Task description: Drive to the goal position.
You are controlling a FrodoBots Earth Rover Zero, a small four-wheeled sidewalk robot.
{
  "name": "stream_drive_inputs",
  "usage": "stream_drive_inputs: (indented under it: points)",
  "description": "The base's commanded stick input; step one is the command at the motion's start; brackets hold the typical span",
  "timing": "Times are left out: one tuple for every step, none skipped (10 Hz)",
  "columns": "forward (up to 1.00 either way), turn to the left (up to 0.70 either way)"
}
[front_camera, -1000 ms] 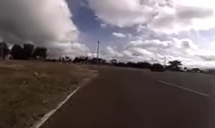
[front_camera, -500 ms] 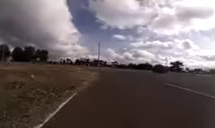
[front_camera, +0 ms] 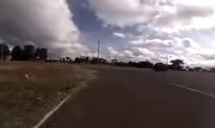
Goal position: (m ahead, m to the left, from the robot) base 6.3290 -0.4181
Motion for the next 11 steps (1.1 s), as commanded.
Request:
stream_drive_inputs:
  points:
    - [0.73,-0.17]
    - [0.73,-0.06]
    - [0.73,0.0]
    - [0.74,0.0]
    - [0.73,-0.02]
    - [0.74,-0.07]
    - [0.75,-0.13]
    - [0.75,-0.18]
    - [0.76,-0.23]
    - [0.73,0.0]
    - [0.73,-0.01]
